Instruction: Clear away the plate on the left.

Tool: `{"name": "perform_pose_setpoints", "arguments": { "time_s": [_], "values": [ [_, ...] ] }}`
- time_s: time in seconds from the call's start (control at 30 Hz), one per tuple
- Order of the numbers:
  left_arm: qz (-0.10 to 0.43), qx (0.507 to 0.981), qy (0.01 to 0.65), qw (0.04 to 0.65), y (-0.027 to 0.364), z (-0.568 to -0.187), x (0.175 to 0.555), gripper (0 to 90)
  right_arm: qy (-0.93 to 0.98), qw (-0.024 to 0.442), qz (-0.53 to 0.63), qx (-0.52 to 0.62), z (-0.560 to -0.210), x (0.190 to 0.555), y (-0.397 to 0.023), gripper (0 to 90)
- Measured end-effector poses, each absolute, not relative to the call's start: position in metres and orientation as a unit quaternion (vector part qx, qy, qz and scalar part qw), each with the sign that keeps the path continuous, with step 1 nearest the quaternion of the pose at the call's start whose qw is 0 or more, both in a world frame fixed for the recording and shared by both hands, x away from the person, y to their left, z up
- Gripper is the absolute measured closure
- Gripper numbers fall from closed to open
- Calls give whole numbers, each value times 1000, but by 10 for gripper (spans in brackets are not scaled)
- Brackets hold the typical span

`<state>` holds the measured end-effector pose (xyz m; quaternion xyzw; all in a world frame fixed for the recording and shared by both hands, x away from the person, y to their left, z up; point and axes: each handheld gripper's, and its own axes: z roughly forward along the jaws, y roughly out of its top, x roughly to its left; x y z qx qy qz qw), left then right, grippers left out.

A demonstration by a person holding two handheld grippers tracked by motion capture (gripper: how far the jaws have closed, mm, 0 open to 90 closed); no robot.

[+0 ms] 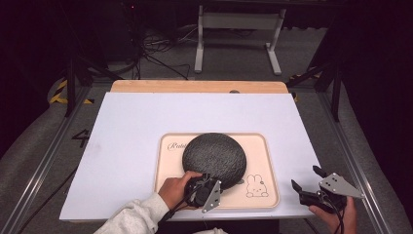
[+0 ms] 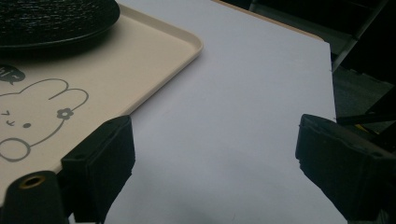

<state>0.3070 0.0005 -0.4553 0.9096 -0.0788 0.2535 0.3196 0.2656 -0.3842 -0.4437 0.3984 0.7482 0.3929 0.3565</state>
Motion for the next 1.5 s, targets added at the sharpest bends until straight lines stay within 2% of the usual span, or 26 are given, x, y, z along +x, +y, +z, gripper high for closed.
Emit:
{"name": "perform_pose_setpoints", "arguments": {
  "time_s": [0.07,0.23,0.43,0.53,0.57,0.6,0.87,1.1,1.5],
  "values": [
    [239,912,-69,326,1,-455,309,599,748,357,393,398,-444,266,-384,123],
    [220,908,-42,354,6,-448,312,457,749,355,393,397,-444,266,-384,123],
    [210,902,-39,376,11,-441,312,430,748,356,394,398,-444,265,-384,123],
    [203,900,-34,385,14,-437,314,383,749,355,394,398,-444,265,-384,123],
    [210,899,-32,384,14,-436,313,328,748,355,394,398,-444,265,-384,123],
    [209,900,-28,382,14,-435,313,328,748,355,394,398,-444,265,-384,123],
    [225,891,7,393,26,-426,320,139,748,357,395,397,-443,265,-384,123],
    [232,886,26,402,44,-418,327,100,748,357,394,398,-443,265,-384,123],
    [263,882,56,387,82,-408,339,100,748,358,393,397,-443,265,-384,124]
  ]
}}
